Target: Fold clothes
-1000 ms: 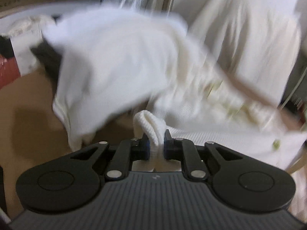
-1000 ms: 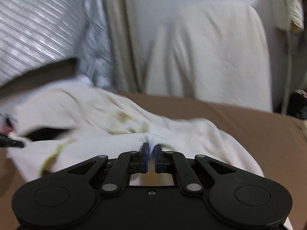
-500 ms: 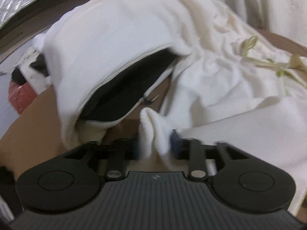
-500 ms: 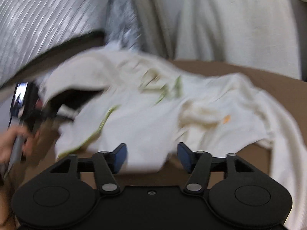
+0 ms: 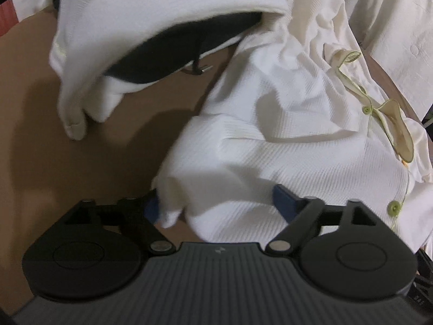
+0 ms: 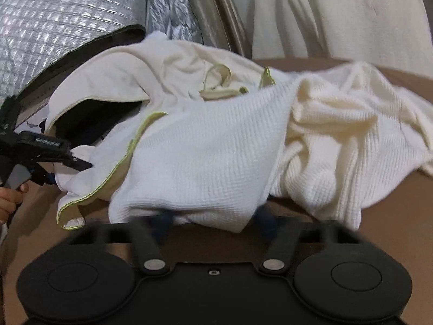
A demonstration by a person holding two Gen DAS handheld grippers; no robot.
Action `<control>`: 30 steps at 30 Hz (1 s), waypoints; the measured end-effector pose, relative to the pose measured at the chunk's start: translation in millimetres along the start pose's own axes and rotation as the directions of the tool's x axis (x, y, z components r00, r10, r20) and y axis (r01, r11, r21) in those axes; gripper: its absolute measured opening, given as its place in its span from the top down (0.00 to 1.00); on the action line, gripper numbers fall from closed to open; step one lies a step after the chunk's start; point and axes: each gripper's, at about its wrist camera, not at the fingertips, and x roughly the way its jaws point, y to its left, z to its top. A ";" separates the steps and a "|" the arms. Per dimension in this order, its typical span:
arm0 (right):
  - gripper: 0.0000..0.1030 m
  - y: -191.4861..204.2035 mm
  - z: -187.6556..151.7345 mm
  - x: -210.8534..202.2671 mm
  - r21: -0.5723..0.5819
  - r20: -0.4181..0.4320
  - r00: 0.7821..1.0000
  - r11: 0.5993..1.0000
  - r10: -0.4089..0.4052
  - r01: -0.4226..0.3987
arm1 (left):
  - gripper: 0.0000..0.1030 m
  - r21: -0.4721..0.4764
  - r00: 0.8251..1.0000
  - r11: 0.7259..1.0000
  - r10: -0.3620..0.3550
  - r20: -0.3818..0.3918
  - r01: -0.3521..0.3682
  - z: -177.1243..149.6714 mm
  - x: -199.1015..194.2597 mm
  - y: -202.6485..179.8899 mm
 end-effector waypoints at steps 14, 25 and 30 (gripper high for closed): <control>0.95 26.6 73.7 -120.0 -0.076 0.310 0.948 0.996 0.071 -0.049 | 0.81 0.184 0.881 0.974 0.028 0.472 -0.129 -12.9 -110.8 -40.6; 0.67 -8.0 51.9 -54.6 -0.125 0.011 0.973 0.965 -0.230 0.230 | 0.49 0.252 0.963 0.934 0.219 0.160 -0.254 -14.2 -30.0 -35.1; 0.64 -43.9 20.4 -98.3 -0.062 -0.121 0.991 0.997 -0.052 0.045 | 0.34 0.348 0.957 0.915 0.108 0.270 -0.202 -28.9 -59.2 -64.1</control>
